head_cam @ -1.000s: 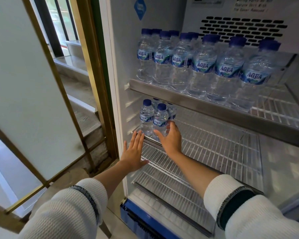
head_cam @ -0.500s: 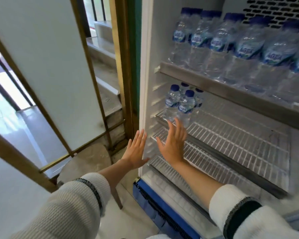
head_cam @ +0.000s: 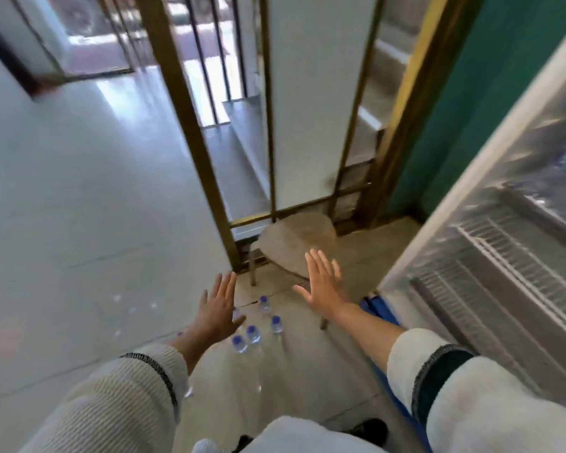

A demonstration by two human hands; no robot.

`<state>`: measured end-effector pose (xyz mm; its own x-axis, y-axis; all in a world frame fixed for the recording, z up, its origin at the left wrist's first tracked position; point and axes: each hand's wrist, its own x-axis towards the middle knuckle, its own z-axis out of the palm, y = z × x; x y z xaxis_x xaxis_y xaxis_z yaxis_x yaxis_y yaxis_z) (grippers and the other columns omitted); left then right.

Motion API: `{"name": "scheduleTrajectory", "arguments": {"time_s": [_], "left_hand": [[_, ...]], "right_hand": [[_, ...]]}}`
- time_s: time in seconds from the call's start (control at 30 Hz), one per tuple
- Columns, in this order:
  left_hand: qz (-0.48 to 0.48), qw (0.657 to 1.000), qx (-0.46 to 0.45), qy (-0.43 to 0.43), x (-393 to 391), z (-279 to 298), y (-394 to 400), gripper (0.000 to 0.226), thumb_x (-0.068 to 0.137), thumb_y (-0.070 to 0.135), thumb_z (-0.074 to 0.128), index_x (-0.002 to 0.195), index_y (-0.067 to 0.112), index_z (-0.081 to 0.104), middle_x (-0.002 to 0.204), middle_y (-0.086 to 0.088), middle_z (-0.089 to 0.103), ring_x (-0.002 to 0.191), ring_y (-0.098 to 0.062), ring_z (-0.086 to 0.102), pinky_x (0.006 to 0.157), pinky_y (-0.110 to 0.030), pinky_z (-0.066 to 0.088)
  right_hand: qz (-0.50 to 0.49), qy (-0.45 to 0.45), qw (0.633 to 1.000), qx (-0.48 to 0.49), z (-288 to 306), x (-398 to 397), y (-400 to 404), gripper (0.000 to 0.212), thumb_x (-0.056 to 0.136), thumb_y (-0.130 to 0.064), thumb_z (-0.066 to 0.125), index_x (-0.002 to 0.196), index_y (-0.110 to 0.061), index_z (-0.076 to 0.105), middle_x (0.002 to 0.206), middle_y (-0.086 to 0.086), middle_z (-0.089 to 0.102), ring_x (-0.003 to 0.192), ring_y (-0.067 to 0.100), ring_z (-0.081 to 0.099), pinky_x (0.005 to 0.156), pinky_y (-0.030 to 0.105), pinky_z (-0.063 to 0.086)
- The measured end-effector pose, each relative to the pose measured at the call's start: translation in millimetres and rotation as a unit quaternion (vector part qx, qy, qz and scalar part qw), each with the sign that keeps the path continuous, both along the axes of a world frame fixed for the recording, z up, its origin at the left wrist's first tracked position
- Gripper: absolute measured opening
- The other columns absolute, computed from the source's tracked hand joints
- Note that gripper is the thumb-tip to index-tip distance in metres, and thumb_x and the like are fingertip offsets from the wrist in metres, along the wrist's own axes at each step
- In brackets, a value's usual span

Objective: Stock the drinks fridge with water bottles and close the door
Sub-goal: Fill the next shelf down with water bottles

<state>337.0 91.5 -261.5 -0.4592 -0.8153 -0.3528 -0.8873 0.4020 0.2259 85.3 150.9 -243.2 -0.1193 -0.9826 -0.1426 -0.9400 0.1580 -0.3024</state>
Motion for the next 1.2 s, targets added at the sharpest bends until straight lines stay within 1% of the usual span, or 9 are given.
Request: {"name": "scheduleTrajectory", "arguments": {"time_s": [0.1,0.27,0.4,0.53,0.63,0.77,0.87,1.03,1.2], "left_hand": [[0.044,0.999,0.007,-0.030,82.7,-8.9,10.3,0.098,0.092,0.052,0.052,0.151,0.011,-0.014,0.160,-0.005,-0.018,0.147,-0.025,-0.015,0.120,-0.047,0.007],[0.129,0.990,0.030,-0.052,170.3,-24.3,35.5,0.097,0.090,0.050,0.055,0.153,0.010,-0.007,0.162,-0.006,-0.007,0.149,-0.025,-0.002,0.120,-0.045,0.015],[0.210,0.975,0.072,-0.025,202.4,-47.1,58.0,0.092,0.092,0.049,0.054,0.154,0.012,-0.004,0.162,-0.004,-0.006,0.149,-0.022,-0.002,0.119,-0.040,0.010],[0.275,0.957,0.095,0.000,219.2,-77.5,70.4,0.082,0.094,0.046,0.051,0.154,0.013,0.005,0.162,-0.003,0.001,0.149,-0.021,0.001,0.118,-0.038,0.012],[0.318,0.942,0.108,0.018,228.4,-110.3,74.7,0.080,0.094,0.045,0.053,0.153,0.013,0.009,0.162,-0.003,0.004,0.149,-0.021,0.003,0.118,-0.037,0.012],[0.361,0.925,0.121,0.022,236.4,-173.3,75.2,0.075,0.093,0.043,0.053,0.152,0.014,0.016,0.162,-0.004,0.007,0.149,-0.022,0.006,0.118,-0.037,0.012],[0.401,0.906,0.130,0.033,238.5,-229.8,68.4,0.075,0.093,0.040,0.055,0.152,0.013,0.017,0.161,-0.005,0.011,0.149,-0.023,0.009,0.118,-0.036,0.013],[0.455,0.877,0.142,0.066,243.1,-346.2,56.4,0.078,0.090,0.038,0.061,0.151,0.012,0.020,0.159,-0.008,0.017,0.147,-0.023,0.015,0.119,-0.034,0.015],[0.501,0.844,0.156,0.109,253.8,-469.5,45.1,0.086,0.083,0.024,0.070,0.151,0.012,0.019,0.158,-0.007,0.019,0.146,-0.022,0.017,0.118,-0.030,0.017]], "right_hand": [[0.041,-0.023,0.997,0.053,-19.0,68.1,-6.0,0.079,0.097,-0.049,0.042,0.154,-0.012,0.000,0.162,0.005,-0.002,0.149,0.020,-0.006,0.119,0.045,-0.004],[0.079,-0.037,0.988,0.124,-41.9,147.1,-6.1,0.082,0.096,-0.040,0.049,0.154,-0.013,-0.003,0.162,0.002,-0.004,0.149,0.019,-0.004,0.120,0.043,0.001],[0.117,-0.051,0.979,0.158,-62.0,184.9,-13.7,0.082,0.095,-0.034,0.054,0.154,-0.014,0.002,0.162,0.004,0.004,0.149,0.021,0.002,0.121,0.042,0.008],[0.152,-0.045,0.969,0.189,-87.9,215.5,-31.9,0.082,0.093,-0.032,0.057,0.153,-0.014,0.005,0.161,0.004,0.009,0.149,0.022,0.007,0.120,0.044,0.015],[0.179,-0.048,0.963,0.198,-116.6,236.9,-48.8,0.081,0.092,-0.030,0.058,0.153,-0.013,0.008,0.161,0.005,0.011,0.149,0.022,0.008,0.119,0.044,0.017],[0.213,-0.036,0.954,0.210,-176.0,266.0,-70.1,0.080,0.091,-0.033,0.059,0.152,-0.012,0.012,0.160,0.006,0.013,0.149,0.024,0.004,0.119,0.046,0.017],[0.226,-0.034,0.951,0.210,-229.8,284.6,-88.1,0.080,0.091,-0.035,0.060,0.152,-0.011,0.013,0.159,0.007,0.015,0.149,0.024,0.005,0.119,0.045,0.018],[0.234,-0.035,0.945,0.225,-340.7,312.6,-121.8,0.082,0.092,-0.039,0.057,0.152,-0.010,0.010,0.160,0.006,0.013,0.149,0.025,0.003,0.119,0.043,0.014],[0.227,-0.054,0.944,0.235,-463.3,341.2,-160.6,0.086,0.092,-0.045,0.057,0.152,-0.007,0.008,0.160,0.009,0.013,0.149,0.027,0.005,0.120,0.043,0.015]]}}
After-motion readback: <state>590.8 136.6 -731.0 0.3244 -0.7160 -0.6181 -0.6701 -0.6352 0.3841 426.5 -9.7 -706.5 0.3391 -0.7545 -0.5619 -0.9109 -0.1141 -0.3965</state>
